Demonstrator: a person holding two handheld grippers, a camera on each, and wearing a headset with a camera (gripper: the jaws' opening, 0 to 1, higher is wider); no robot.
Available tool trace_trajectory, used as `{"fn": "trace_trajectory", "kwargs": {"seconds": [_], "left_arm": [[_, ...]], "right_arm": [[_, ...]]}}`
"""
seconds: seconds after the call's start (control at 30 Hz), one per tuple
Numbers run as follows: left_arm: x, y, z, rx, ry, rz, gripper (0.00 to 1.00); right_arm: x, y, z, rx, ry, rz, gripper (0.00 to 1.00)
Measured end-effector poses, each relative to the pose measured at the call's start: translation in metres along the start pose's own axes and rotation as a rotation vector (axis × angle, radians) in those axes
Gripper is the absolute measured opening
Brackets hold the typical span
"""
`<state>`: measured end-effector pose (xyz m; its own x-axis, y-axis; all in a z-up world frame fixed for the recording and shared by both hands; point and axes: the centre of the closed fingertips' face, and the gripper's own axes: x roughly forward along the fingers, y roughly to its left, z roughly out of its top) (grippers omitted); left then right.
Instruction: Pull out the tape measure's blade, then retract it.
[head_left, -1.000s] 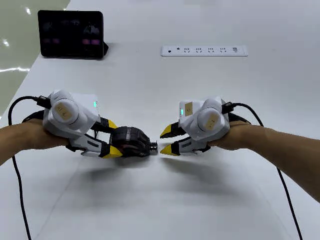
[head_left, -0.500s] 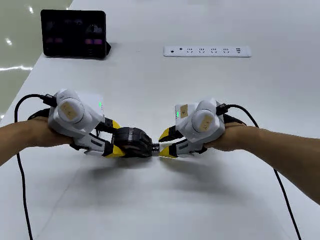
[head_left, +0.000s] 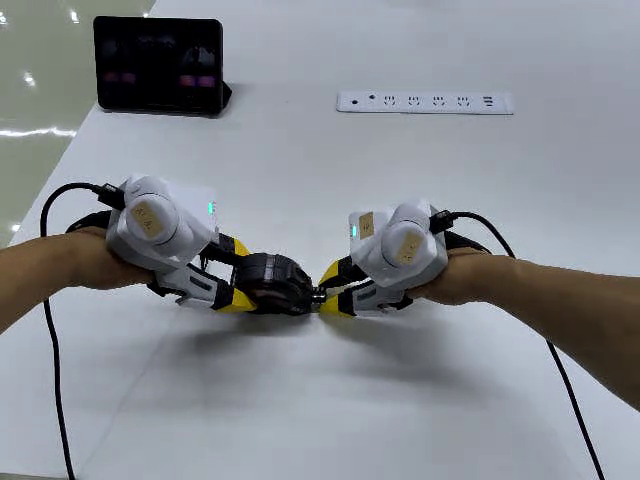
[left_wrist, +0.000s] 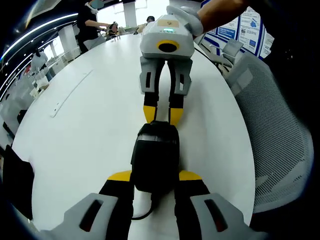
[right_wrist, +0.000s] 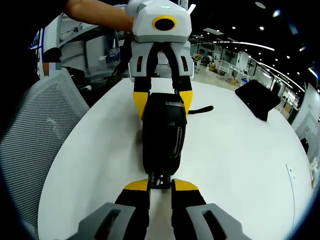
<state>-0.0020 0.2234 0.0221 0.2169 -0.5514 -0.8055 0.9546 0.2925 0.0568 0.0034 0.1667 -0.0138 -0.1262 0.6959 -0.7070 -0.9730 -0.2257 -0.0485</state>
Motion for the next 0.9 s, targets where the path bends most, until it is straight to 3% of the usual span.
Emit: {"fn": "trace_trajectory", "kwargs": {"seconds": [0.9], "left_arm": [[0.0005, -0.0011, -0.0005, -0.016, -0.005, -0.005, 0.25]], "right_arm": [[-0.0005, 0.0009, -0.0016, -0.031, 0.002, -0.003, 0.09]]}}
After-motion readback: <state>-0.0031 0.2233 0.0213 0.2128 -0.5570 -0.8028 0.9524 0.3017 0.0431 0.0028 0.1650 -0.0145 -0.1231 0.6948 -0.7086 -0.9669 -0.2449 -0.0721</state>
